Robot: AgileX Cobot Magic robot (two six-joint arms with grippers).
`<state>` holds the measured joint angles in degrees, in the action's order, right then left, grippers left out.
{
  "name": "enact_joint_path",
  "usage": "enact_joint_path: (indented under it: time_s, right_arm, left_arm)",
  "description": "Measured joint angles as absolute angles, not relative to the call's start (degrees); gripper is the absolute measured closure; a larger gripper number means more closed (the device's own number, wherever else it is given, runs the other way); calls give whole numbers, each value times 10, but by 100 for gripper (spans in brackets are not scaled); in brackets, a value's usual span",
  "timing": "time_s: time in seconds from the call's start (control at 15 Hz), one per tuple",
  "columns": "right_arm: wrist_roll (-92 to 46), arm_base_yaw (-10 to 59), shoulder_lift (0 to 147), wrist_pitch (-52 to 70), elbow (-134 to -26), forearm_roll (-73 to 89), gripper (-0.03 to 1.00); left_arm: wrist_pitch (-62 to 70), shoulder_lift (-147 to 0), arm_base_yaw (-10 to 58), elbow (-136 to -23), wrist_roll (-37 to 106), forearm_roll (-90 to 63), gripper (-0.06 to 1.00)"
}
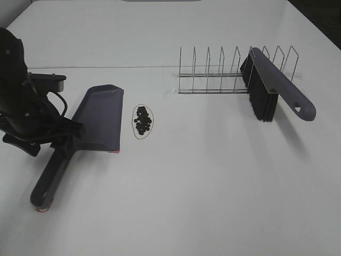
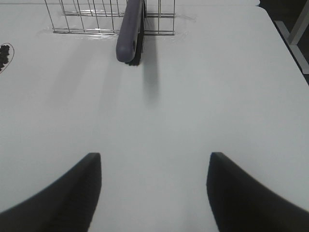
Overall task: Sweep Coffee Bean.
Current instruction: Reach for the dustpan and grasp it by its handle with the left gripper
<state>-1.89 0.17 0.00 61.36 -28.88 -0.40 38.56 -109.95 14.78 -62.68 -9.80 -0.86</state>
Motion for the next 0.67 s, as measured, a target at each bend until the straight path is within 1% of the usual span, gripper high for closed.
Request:
enact_joint_path:
  time_s: [0.67]
  right_arm:
    - [-19, 2, 0, 614, -289, -3, 36]
  left_arm:
    - [311, -1152, 148, -627, -95, -9, 30]
